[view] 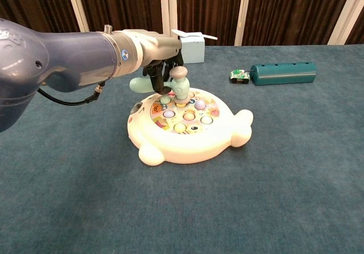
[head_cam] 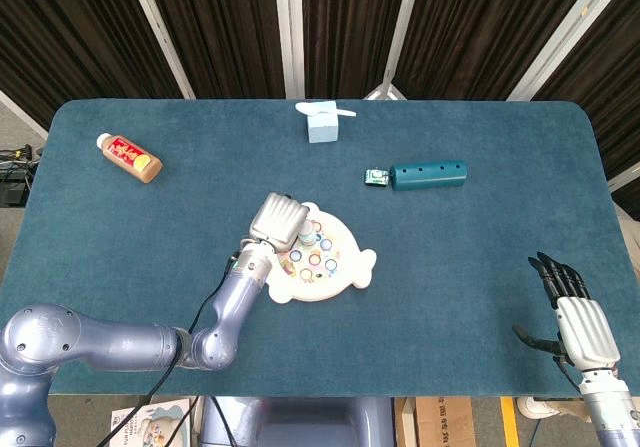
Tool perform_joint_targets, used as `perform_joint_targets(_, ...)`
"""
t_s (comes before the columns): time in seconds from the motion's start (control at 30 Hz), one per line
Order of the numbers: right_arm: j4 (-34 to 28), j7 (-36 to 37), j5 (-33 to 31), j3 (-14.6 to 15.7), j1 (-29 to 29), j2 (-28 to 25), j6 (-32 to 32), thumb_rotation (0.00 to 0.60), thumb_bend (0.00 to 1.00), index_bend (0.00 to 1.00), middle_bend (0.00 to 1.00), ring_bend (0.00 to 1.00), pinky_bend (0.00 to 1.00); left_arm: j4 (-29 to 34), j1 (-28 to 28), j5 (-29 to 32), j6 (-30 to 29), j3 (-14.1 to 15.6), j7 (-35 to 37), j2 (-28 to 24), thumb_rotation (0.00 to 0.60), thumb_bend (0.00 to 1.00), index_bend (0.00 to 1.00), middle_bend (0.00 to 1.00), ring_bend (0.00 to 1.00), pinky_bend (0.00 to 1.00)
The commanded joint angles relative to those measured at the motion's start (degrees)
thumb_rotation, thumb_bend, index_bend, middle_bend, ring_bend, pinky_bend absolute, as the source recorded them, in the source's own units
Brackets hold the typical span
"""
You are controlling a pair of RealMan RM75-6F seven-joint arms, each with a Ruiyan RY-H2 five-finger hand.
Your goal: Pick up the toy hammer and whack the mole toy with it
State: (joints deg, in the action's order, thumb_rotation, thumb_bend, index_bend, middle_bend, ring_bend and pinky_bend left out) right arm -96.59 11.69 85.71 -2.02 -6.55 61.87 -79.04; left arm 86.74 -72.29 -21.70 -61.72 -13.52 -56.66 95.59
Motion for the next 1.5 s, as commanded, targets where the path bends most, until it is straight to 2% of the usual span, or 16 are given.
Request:
perform_joint_targets(0.03, -0.03, 0.04, -0.03, 0.00, 0.01, -0.02, 0.02, 0.600, 0.21, 0.00, 0.00, 0.00, 0.00, 0.11, 0.03, -0.40, -0.15, -0.21, 0.38, -0.01, 0.600, 0.63, 0.69, 0.52, 0.38, 0.47)
perform_joint_targets(0.47, -0.04, -0.21, 0.30, 0.07, 0.07, -0.01, -0.23, 0.600, 0.21, 0.00, 0.00, 0.00, 0.00, 4.60, 0.24, -1.75, -2.49, -1.97, 1.02, -3.06, 0.600, 0.63, 0.69, 0.52, 0.38, 0.47)
perform_joint_targets(0.67, 0.15, -0.40, 0.30, 0.06, 0.11, 0.04, -0.34, 0.600, 0.21, 0.00, 0.00, 0.00, 0.00, 9.33, 1.86, -2.42, -4.73, -1.13, 1.04, -6.52, 0.600, 0.63, 0.68, 0.52, 0.38, 0.47)
perform_joint_targets(0.77, 0.27, -0.50, 0.23, 0.05, 0.13, 0.06, -0.35, 0.600, 0.21, 0.00, 0.00, 0.00, 0.00, 12.25, 3.87, -3.40, -5.98, 0.21, 2.19, -8.71, 0.600, 0.63, 0.68, 0.52, 0.38, 0.47)
perform_joint_targets(1.03, 0.42, -1.31, 0.44, 0.09, 0.13, 0.24, -0.49, 0.600, 0.21, 0.00, 0.00, 0.00, 0.00, 17.41, 11.69, -7.93, -8.67, 6.24, 8.00, -14.46, 0.600, 0.62, 0.68, 0.52, 0.38, 0.47)
perform_joint_targets(1.27, 0.40, -2.34, 0.84, 0.21, 0.16, 0.47, -0.75, 0.600, 0.21, 0.00, 0.00, 0.00, 0.00, 17.05, 17.89, -13.27, -8.90, 10.26, 14.61, -17.76, 0.600, 0.62, 0.67, 0.52, 0.38, 0.47)
perform_joint_targets(1.5, 0.29, -2.87, 0.94, 0.28, 0.09, 0.64, -0.67, 0.600, 0.21, 0.00, 0.00, 0.00, 0.00, 14.59, 21.53, -18.56, -7.65, 12.99, 18.88, -17.48, 0.600, 0.62, 0.67, 0.52, 0.38, 0.47)
